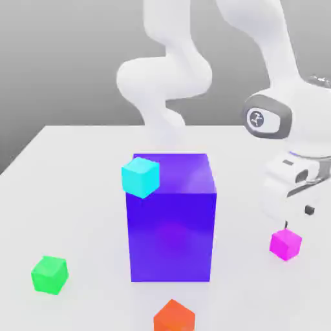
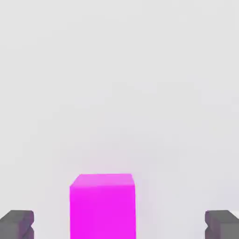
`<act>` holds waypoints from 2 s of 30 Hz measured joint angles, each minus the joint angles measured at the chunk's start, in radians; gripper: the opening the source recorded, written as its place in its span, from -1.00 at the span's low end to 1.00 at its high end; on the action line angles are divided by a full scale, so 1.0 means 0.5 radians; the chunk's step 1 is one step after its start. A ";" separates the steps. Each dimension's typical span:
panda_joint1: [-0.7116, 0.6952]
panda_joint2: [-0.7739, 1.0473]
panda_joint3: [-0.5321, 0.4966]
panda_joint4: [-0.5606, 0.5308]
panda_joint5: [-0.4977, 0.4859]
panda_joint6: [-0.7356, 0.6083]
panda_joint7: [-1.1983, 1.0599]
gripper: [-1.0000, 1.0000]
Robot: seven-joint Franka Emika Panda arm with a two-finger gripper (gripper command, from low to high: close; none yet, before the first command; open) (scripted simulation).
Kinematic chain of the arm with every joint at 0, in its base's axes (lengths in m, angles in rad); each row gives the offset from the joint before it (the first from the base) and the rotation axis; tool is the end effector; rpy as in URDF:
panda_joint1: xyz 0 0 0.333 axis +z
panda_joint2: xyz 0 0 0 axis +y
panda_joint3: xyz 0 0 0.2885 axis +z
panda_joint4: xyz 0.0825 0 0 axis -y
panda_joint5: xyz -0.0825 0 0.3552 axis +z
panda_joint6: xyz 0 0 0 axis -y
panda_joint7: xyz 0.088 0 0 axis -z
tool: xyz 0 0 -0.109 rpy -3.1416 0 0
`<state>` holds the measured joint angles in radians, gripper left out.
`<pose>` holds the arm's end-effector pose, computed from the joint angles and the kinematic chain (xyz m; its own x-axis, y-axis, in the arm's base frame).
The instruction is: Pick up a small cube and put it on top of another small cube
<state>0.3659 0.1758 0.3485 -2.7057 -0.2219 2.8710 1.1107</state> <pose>0.2817 0.2705 0.1754 0.9825 -0.1865 0.0032 -0.1864 -0.9825 -0.0054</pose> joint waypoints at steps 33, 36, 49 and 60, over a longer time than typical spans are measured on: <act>-0.672 -0.205 -0.493 0.547 0.574 -0.271 0.087 -1.00; -0.850 -0.217 -0.583 0.626 0.619 -0.313 0.182 -1.00; -1.482 -0.243 -0.901 0.431 0.547 -0.464 0.817 -1.00; -1.591 0.103 -0.917 0.292 0.584 -0.169 0.935 1.00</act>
